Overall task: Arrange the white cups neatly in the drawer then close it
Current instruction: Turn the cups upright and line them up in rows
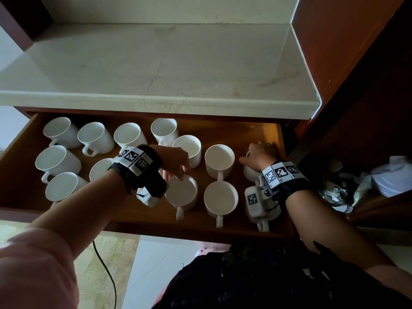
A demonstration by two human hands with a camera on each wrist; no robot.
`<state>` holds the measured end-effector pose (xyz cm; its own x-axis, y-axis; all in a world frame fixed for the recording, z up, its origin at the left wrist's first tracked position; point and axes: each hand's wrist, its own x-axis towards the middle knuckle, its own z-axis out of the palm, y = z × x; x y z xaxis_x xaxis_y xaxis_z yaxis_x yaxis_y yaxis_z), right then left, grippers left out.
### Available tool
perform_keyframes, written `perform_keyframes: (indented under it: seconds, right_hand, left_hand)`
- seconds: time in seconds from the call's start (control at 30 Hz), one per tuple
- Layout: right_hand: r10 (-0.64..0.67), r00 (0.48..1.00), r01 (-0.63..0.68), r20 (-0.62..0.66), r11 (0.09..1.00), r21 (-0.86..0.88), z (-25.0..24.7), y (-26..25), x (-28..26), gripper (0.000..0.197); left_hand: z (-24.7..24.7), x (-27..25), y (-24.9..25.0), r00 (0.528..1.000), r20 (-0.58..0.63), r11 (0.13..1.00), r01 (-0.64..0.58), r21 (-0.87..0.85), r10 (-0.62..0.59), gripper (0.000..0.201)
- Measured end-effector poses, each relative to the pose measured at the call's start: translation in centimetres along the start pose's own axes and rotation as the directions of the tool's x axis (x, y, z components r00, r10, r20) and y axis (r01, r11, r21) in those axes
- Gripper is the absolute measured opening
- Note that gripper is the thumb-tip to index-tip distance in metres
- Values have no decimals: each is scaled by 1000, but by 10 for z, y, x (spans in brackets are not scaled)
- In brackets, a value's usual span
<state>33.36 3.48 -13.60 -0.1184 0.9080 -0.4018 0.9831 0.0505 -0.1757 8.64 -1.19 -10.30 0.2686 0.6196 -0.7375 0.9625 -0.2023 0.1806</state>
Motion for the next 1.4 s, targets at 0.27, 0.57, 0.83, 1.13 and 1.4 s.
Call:
perform_keyframes:
  seconds: [0.27, 0.57, 0.83, 1.13, 1.4]
  right_hand:
    - [1, 1000, -1, 5, 1000, 9, -2, 0, -4, 42]
    - [-15, 1000, 15, 6, 1000, 24, -6, -2, -9, 41]
    - [-35, 999, 34, 21, 999, 42, -9, -2, -14, 37]
    - [-89, 994, 73, 62, 973, 218, -19, 2, -18, 55]
    - [-104, 991, 92, 81, 986, 142, -24, -6, -16, 52]
  left_hand:
    - [-2, -4, -2, 998, 60, 1000, 16, 10, -16, 30]
    - [2, 4, -5, 993, 114, 999, 21, 28, -24, 34]
    - [-6, -2, 2, 992, 123, 996, 50, -80, -39, 38]
    - [-20, -23, 4, 999, 33, 945, -24, -326, 37, 28]
    - [-25, -26, -13, 931, -364, 955, -144, -258, 42, 27]
